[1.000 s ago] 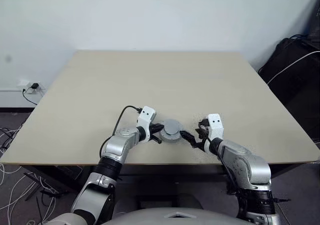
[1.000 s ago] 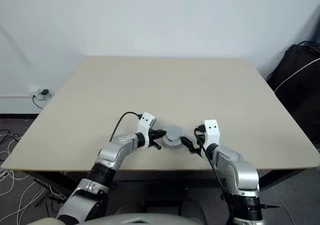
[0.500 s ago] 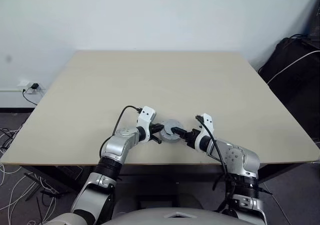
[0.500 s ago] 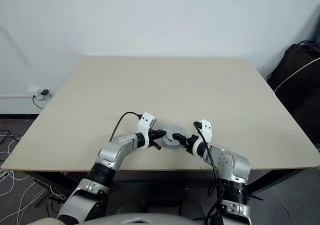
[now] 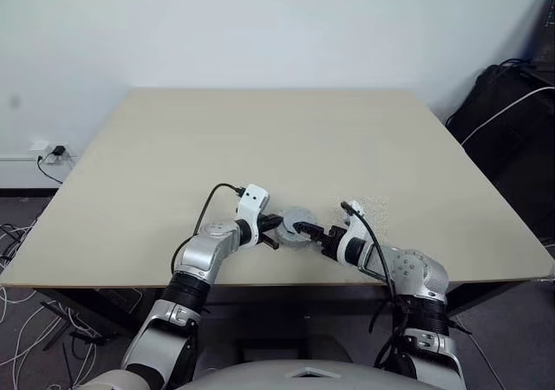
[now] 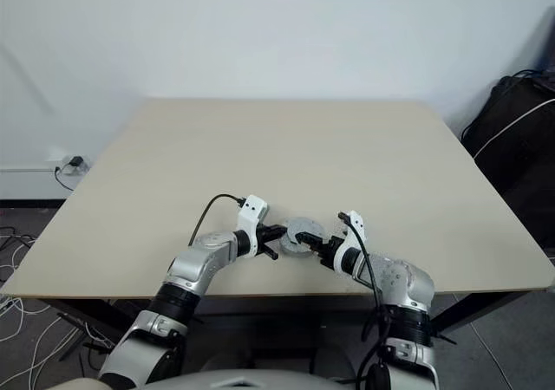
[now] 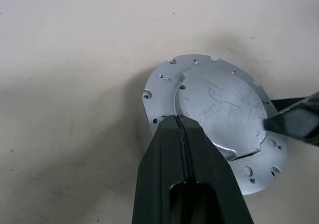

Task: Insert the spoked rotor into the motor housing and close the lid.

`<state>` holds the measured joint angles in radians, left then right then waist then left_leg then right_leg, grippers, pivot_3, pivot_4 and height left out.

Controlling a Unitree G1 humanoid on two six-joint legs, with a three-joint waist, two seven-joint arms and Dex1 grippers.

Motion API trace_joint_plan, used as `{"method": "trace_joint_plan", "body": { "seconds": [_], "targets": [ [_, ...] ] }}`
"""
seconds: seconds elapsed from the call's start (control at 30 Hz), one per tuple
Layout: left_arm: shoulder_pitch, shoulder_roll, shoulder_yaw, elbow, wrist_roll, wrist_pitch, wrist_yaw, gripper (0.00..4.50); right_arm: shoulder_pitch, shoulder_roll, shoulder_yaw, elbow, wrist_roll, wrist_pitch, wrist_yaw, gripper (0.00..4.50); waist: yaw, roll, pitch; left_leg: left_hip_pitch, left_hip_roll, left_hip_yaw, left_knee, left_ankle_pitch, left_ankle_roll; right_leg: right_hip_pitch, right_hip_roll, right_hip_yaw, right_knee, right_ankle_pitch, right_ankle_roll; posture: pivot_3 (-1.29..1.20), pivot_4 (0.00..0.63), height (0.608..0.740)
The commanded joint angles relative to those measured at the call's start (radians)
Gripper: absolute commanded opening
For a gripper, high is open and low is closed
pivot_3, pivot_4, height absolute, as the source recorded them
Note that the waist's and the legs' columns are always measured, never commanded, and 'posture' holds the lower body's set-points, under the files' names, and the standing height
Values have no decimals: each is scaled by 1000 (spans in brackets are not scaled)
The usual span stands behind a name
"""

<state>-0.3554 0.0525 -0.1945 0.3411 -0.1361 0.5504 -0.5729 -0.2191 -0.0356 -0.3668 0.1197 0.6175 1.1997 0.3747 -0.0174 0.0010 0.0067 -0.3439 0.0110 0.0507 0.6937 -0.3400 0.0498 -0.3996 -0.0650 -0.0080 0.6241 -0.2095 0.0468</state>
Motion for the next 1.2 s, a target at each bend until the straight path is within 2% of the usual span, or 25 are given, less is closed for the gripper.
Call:
{"method": "trace_joint_plan", "body": {
  "seconds": [0.03,0.2,0.47,0.57,0.77,0.87,1.2],
  "targets": [
    [19,-11,-39,20,3,20,-18,0,-50,62,-37,40,126,37,53,4480,-4,0,0,0,0,0,0,0,0,0,0,0,0,0,0,0,0,740],
    [23,-8,-37,11,2,24,-18,0,-61,103,-101,49,186,32,40,4480,-8,1,1,-1,0,0,0,0,0,-1,0,0,1,0,0,0,0,740],
    [34,-9,-36,-4,2,30,-16,0,-37,140,-119,17,192,26,6,4480,-13,2,1,-5,0,2,0,0,0,-7,0,2,2,1,1,0,0,740],
    [38,-10,-36,-5,3,30,-16,0,-29,143,-125,6,198,31,1,3905,-14,2,1,-5,0,2,0,0,0,-8,0,2,2,0,1,0,0,740],
    [42,-12,-33,-8,6,30,-16,0,-2,148,-143,-37,234,42,-11,2006,-14,3,2,-6,0,2,-2,0,0,-10,0,3,1,1,1,0,0,740],
    [44,-10,-30,-11,5,31,-15,0,17,146,-138,-59,248,56,-22,1282,-9,3,2,-6,0,2,-2,0,0,-9,0,3,1,1,2,0,0,740],
    [51,-8,-26,-19,5,36,-14,0,63,141,-114,-78,239,75,-62,1282,-8,4,2,-7,0,2,-2,0,0,-10,0,3,0,0,1,0,0,740]
  ]
}}
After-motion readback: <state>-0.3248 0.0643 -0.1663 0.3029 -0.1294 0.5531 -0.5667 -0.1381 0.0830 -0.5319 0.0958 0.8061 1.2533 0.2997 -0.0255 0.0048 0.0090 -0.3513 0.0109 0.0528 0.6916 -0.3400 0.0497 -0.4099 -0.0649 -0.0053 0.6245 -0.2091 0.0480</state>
